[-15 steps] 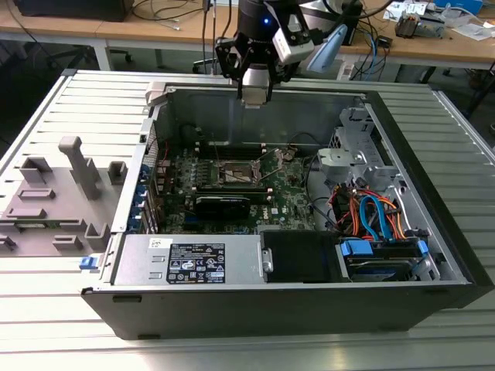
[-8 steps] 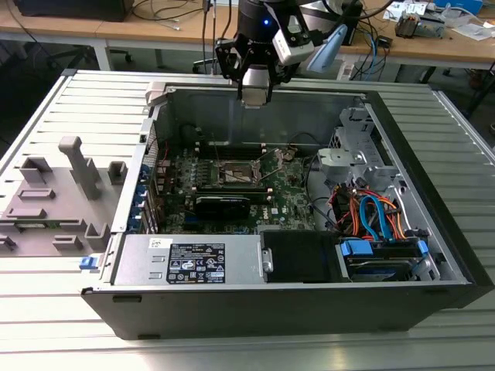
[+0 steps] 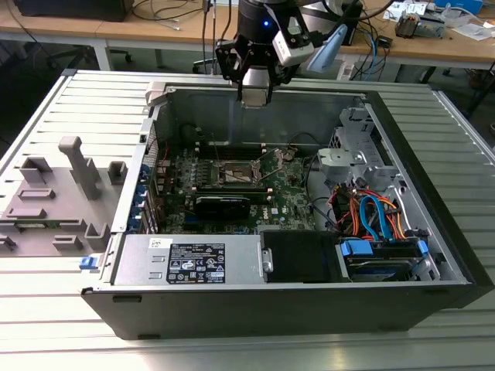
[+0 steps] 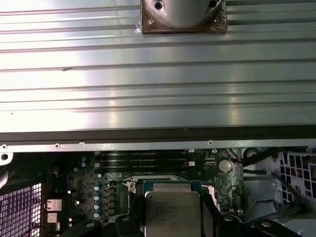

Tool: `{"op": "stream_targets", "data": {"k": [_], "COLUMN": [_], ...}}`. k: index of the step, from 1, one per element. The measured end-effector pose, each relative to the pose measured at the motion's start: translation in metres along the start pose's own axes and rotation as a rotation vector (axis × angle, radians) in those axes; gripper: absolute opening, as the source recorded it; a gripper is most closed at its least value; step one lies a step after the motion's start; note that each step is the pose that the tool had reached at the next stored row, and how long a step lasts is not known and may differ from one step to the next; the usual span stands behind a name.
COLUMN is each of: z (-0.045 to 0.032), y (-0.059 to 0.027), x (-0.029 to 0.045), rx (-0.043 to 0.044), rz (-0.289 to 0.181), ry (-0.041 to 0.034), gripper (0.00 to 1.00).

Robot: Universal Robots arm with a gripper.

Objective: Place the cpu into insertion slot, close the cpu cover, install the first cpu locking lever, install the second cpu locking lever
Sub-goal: 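Place the cpu into insertion slot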

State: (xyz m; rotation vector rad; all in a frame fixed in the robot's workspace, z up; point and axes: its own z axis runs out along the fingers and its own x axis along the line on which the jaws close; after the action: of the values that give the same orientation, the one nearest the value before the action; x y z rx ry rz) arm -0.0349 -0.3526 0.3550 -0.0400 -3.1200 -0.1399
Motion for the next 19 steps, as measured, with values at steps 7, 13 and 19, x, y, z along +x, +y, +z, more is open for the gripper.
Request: {"op": "stream_targets", "data": {"k": [7,13,19], "z": [0.0011,0.0019,0.0036], "y": [-0.0007,-0.0012,-0.0023], "x": [0.0,0.0,-0.0001], "rx": [-0.0001,0.0,0.0], "rz": [0.0,0.0,0.0], "ry": [-0.0001,0.0,0.0], "gripper": [0.55,0.55,0.55]}}
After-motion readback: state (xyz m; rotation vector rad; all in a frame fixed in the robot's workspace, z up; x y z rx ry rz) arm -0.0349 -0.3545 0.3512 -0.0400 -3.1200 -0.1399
